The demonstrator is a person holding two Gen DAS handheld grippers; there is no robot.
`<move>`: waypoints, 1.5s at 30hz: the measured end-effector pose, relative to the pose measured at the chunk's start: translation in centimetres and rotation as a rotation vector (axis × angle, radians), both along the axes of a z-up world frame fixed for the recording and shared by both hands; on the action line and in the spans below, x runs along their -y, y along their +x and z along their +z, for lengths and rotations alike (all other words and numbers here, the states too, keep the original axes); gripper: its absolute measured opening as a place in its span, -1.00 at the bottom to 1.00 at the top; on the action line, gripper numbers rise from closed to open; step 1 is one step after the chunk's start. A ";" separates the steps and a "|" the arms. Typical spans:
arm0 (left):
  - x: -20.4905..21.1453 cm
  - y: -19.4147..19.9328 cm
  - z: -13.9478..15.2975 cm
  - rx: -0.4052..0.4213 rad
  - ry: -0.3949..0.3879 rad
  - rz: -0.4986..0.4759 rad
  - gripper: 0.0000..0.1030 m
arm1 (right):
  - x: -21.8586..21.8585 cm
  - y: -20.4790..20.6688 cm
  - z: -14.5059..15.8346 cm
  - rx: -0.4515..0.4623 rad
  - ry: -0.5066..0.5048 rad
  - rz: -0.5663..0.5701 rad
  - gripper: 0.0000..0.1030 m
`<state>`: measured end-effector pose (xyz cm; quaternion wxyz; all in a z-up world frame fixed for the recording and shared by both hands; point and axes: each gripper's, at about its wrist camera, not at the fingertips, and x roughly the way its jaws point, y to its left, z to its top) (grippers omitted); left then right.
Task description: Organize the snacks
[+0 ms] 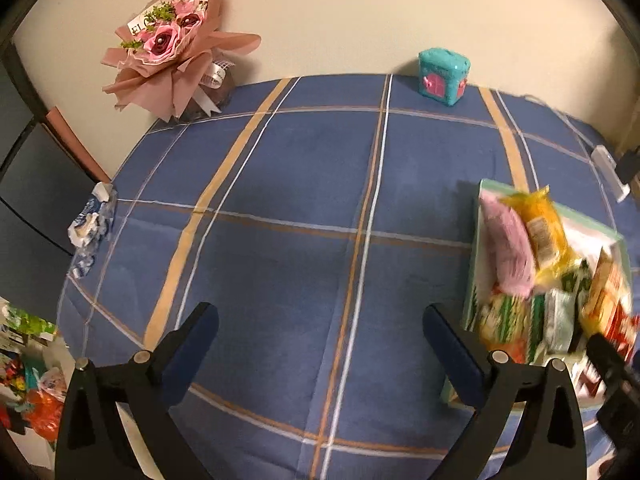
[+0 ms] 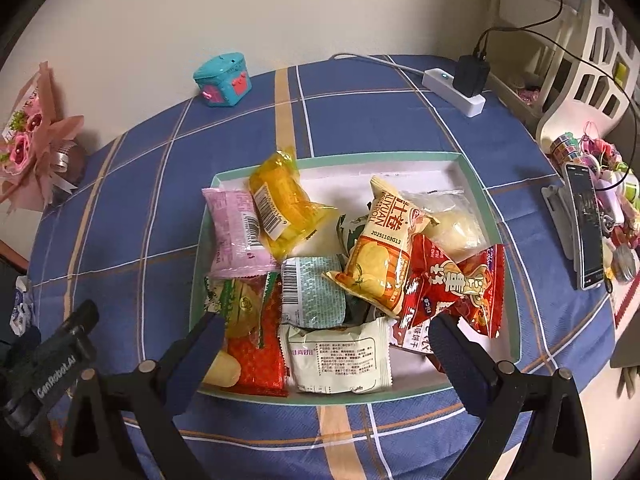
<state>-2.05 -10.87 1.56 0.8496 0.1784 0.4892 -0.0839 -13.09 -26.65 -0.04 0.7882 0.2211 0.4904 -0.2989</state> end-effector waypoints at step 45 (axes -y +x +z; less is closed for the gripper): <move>-4.2 -3.9 1.4 -0.057 -0.090 -0.104 0.98 | -5.1 -3.6 0.3 0.034 -0.040 0.071 1.00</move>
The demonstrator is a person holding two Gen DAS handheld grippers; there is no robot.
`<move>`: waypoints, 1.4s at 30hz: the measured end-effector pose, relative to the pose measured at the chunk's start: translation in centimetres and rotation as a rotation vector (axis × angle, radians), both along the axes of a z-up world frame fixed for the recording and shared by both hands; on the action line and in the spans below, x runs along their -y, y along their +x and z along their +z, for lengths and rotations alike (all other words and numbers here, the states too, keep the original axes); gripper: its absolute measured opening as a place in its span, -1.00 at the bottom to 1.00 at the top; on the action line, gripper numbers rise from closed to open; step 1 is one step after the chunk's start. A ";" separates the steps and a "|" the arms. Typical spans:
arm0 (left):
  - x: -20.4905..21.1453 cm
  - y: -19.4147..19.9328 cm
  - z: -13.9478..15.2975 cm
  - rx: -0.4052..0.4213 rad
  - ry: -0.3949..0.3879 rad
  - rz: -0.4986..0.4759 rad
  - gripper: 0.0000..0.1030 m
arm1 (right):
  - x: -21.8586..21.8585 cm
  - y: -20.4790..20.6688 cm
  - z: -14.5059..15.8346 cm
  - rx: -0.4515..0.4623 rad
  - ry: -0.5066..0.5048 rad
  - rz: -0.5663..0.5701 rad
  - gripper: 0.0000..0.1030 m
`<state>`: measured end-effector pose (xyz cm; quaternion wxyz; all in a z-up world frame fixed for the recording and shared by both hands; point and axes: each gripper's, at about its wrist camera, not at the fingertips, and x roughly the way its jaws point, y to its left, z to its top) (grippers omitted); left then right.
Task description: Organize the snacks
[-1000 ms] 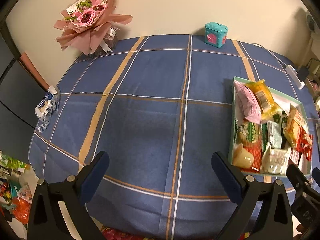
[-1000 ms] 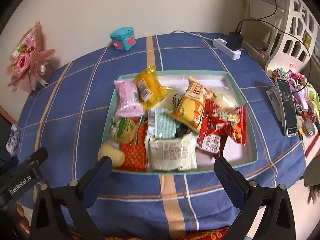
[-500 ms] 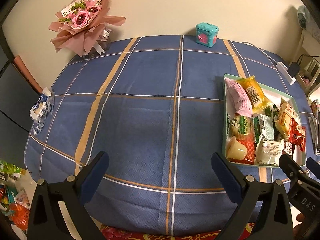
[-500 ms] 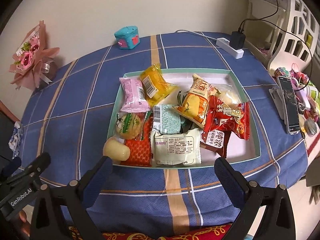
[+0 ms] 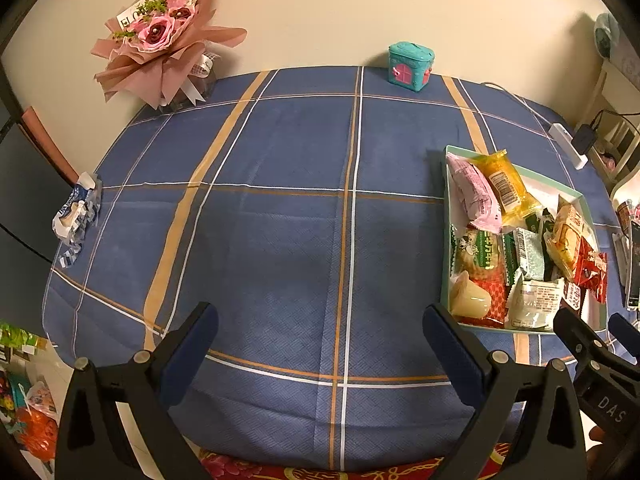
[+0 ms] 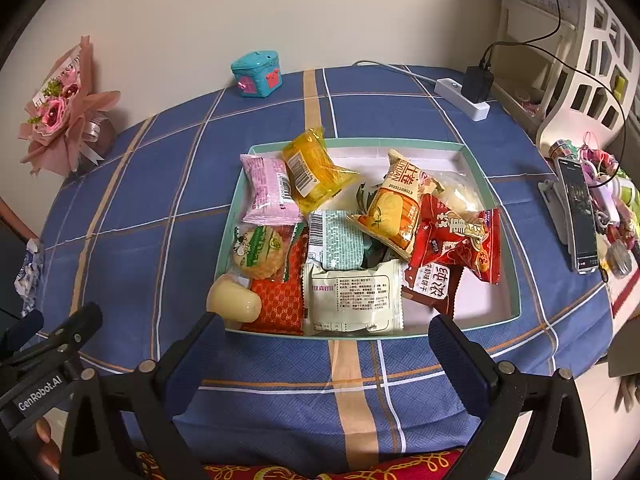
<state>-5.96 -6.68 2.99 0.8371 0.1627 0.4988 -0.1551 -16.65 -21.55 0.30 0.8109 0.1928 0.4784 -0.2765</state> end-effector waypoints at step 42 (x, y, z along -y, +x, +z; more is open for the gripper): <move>-0.4 0.2 0.0 0.004 0.004 -0.001 0.98 | -0.1 0.1 0.0 -0.003 -0.001 0.005 1.00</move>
